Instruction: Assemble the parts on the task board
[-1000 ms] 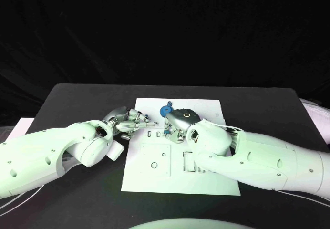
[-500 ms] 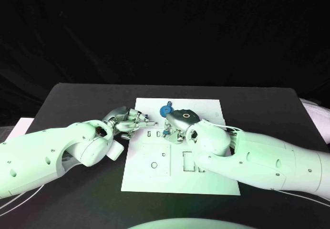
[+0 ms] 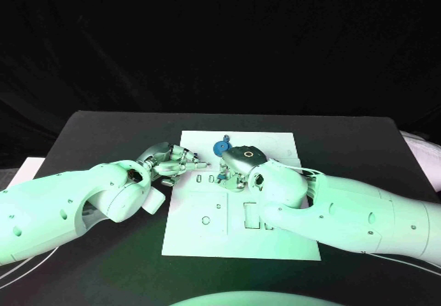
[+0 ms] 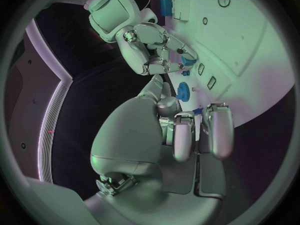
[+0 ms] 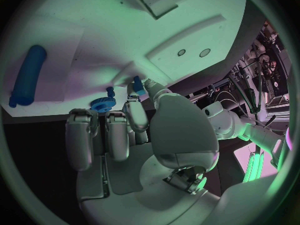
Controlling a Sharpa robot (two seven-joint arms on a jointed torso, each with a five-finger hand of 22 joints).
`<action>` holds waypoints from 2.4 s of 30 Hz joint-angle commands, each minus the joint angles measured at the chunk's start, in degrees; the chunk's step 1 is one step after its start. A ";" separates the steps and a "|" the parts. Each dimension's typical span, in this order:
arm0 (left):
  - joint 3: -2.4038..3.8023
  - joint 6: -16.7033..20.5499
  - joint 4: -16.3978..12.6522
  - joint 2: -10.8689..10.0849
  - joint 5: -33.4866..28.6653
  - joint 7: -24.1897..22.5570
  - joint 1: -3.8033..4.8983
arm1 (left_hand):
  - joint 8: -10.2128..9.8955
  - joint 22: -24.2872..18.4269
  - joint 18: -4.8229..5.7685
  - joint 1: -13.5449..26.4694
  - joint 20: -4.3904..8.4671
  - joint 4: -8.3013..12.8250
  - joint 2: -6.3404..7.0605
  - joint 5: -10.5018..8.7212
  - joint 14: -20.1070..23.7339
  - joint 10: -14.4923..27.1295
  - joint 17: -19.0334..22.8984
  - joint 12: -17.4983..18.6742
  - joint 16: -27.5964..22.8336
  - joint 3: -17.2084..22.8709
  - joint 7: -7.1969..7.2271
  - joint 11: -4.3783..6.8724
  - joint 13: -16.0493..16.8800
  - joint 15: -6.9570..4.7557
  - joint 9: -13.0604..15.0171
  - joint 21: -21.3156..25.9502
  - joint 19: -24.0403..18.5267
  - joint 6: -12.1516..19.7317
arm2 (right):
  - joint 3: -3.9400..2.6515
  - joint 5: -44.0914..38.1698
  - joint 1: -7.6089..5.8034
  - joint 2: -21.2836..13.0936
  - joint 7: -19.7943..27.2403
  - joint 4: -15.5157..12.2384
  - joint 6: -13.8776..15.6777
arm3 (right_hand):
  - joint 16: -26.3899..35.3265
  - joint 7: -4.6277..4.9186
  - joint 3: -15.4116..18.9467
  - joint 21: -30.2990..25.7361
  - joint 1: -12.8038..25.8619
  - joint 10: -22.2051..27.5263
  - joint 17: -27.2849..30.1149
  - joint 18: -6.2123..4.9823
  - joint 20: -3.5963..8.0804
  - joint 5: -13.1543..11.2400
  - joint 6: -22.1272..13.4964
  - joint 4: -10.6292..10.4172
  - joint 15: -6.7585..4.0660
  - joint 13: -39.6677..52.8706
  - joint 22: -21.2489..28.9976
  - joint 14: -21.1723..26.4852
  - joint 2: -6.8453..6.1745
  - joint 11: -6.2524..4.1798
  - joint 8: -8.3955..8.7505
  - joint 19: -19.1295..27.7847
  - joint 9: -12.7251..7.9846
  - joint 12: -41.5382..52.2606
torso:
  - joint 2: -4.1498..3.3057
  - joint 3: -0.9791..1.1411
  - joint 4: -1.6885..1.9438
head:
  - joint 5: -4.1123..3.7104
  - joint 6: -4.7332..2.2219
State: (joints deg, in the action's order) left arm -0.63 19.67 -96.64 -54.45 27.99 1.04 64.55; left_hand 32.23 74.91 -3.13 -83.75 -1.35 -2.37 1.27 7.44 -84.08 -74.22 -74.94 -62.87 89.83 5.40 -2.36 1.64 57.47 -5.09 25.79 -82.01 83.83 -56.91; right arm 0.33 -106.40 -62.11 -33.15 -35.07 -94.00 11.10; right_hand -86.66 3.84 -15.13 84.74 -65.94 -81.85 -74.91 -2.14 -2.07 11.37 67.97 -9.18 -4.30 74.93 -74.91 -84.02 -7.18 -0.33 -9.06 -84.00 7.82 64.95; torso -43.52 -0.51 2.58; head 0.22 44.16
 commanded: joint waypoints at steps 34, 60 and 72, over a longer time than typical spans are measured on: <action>0.02 -1.65 0.76 0.02 -0.37 -0.39 0.01 | -0.22 5.75 0.55 -0.12 -0.01 -0.09 0.10 0.15 -5.92 0.20 -15.06 0.15 0.17 0.76 0.16 0.18 -0.02 0.10 -0.11 0.21 1.20 -0.58 | 0.08 -3.09 0.64 -5.55 -0.23 -5.64 7.72 | 1.00 0.39 5.44 -0.90 2.38 1.06 -9.13 -0.32 -0.06 -2.95 -0.97 -7.34 0.29 0.08 -4.03 -4.68 -3.08 0.17 0.26 -1.00 0.29 -2.01 | 0.03 0.03 0.04 | -0.15 -0.07; 0.01 -7.47 0.07 0.03 3.24 5.60 0.01 | -8.00 5.51 0.39 5.71 -1.34 -4.13 -0.04 0.85 -5.92 2.45 -15.06 4.28 0.17 6.95 -2.09 -1.60 -4.48 1.55 -5.13 0.91 1.00 1.78 | -0.88 8.61 -0.86 -18.12 13.73 -15.14 6.61 | 0.38 3.52 -1.38 -0.75 -16.21 1.98 -10.11 -0.20 -1.56 10.67 -7.39 1.30 2.01 -0.19 -4.56 -4.87 -1.11 2.38 5.44 -1.14 -1.92 -2.68 | 0.21 0.07 -0.17 | 0.48 0.23; 0.01 -8.12 0.02 0.32 4.80 6.73 0.01 | -12.00 5.68 0.39 4.82 -1.88 -2.23 0.48 0.84 -5.92 2.91 -15.06 4.93 0.17 13.52 -2.94 -2.30 -4.92 2.16 -7.98 1.06 1.07 0.60 | -0.52 11.27 -0.49 -15.55 11.86 -11.58 2.93 | 0.12 3.81 -16.71 -0.32 -17.19 1.75 -10.51 -0.15 -1.70 18.76 -9.20 6.73 2.19 0.14 -5.18 -4.91 -0.35 2.63 5.52 -1.27 -4.00 -1.85 | 0.17 0.02 -0.11 | 0.30 -0.01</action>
State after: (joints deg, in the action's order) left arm -0.65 13.07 -96.50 -54.26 31.66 7.02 64.55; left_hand 20.49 74.94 -3.14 -78.62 -2.91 -4.55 1.60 7.93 -83.98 -71.46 -74.90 -58.24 89.82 18.70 -5.20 -0.31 52.61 -3.16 17.86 -81.09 83.96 -56.08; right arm -0.21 -96.75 -62.69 -48.94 -22.99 -105.94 16.80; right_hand -86.33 8.01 -30.91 84.13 -83.95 -80.00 -74.91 -2.14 -3.52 29.89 58.70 -2.65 -2.23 75.10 -74.91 -84.22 -7.76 2.13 -3.73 -84.00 3.89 63.15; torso -43.32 -0.48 2.51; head 0.51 44.18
